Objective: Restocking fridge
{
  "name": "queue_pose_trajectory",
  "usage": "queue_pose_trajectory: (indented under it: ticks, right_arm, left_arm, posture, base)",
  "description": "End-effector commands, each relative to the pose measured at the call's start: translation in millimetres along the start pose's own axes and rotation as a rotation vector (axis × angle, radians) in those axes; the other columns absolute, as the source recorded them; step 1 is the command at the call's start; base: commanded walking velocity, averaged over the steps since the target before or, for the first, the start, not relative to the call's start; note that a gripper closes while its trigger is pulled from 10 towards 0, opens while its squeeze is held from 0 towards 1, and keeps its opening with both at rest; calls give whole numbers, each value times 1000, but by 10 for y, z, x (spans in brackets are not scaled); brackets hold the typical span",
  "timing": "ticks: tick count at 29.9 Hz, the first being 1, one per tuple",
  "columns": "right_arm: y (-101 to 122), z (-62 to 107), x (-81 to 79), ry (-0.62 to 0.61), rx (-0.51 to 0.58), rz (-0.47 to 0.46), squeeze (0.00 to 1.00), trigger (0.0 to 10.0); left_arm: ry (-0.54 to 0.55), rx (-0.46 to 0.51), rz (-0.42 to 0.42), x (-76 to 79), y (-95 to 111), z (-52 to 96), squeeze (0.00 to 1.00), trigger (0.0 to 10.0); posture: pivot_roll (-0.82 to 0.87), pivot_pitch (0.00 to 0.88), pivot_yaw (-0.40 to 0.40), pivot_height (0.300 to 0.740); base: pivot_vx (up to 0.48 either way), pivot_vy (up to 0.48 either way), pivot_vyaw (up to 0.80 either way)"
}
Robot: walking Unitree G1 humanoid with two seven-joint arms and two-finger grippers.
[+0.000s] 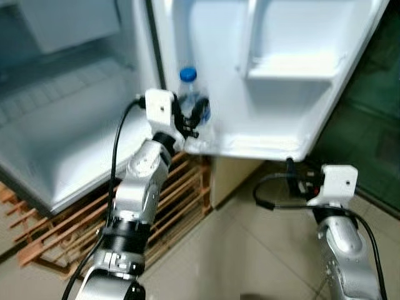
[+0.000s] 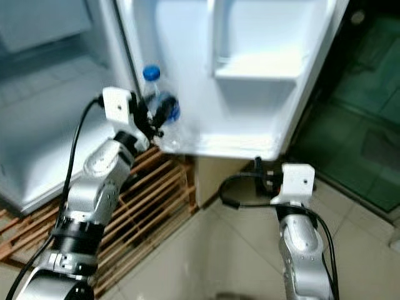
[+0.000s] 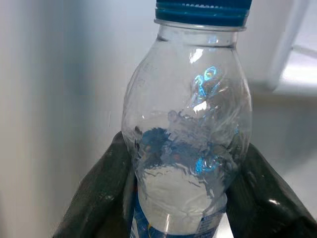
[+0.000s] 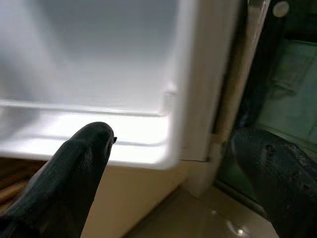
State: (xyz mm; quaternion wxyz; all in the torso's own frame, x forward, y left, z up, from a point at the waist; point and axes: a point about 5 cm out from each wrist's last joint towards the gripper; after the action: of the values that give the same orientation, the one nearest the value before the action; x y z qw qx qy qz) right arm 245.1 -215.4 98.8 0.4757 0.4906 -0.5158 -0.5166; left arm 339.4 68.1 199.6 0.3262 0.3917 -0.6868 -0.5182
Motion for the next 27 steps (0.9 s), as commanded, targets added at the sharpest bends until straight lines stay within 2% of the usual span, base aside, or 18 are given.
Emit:
queue_pose_trajectory:
  ticks: [1,4,8,11,15,16,20,22,24,26,27]
  right_arm:
    - [46,-4,-30,16,13,-13,0,10000]
    - [48,-7,-30,13,14,-13,0,10000]
    - [68,-12,-52,18,19,-14,0,10000]
    - [99,7,-77,24,27,-16,0,10000]
    - [99,44,-77,21,25,-14,0,10000]
    - [108,79,-95,21,26,-13,0,10000]
    - [132,119,-121,25,28,-15,0,10000]
    - [199,175,-178,73,28,-22,0,10000]
    - [223,193,-187,85,27,-24,0,10000]
    - [266,247,-182,89,26,-20,0,10000]
    - [276,266,-178,87,26,-17,0,10000]
  left_arm:
    - [-11,42,-16,-12,145,-45,0,10000]
    - [-34,41,-14,27,170,-158,0,10000]
    - [-45,48,-20,42,194,-223,0,10000]
    - [-51,67,-27,98,213,-380,0,10000]
    - [-58,101,-47,173,207,-470,0,10000]
    - [-51,111,-29,202,179,-510,0,10000]
    - [-60,129,-64,273,193,-558,0,10000]
    - [-94,165,-123,395,220,-607,0,10000]
    - [-91,169,-143,412,213,-616,0,10000]
    - [-75,187,-262,445,220,-630,0,10000]
    - [-64,196,-269,447,233,-634,0,10000]
  posture:
    - [-221,62,51,740]
    - [-222,66,59,740]
    - [-225,73,72,740]
    - [-235,92,85,740]
    - [-247,112,99,740]
    - [-264,130,109,740]
    - [-283,154,109,740]
    - [-305,188,99,740]
    - [-312,197,96,740]
    - [-325,220,93,740]
    - [-327,228,92,740]
  base:
    - [0,0,0]
    - [0,0,0]
    - [0,0,0]
    - [0,0,0]
    - [0,0,0]
    - [0,0,0]
    - [0,0,0]
    - [0,0,0]
    - [0,0,0]
    - [0,0,0]
    - [0,0,0]
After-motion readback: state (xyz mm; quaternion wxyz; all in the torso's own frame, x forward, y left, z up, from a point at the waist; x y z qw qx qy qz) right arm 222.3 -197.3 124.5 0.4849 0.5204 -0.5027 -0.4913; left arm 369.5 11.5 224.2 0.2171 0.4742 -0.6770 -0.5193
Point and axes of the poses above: a point about 5 cm out from each wrist's last joint towards the gripper, its own z axis pointing back from the gripper into the wrist, its own y axis along the axis of the wrist's last joint, x = y × z, and after that the axes turned 7 degrees about -z, right-handed
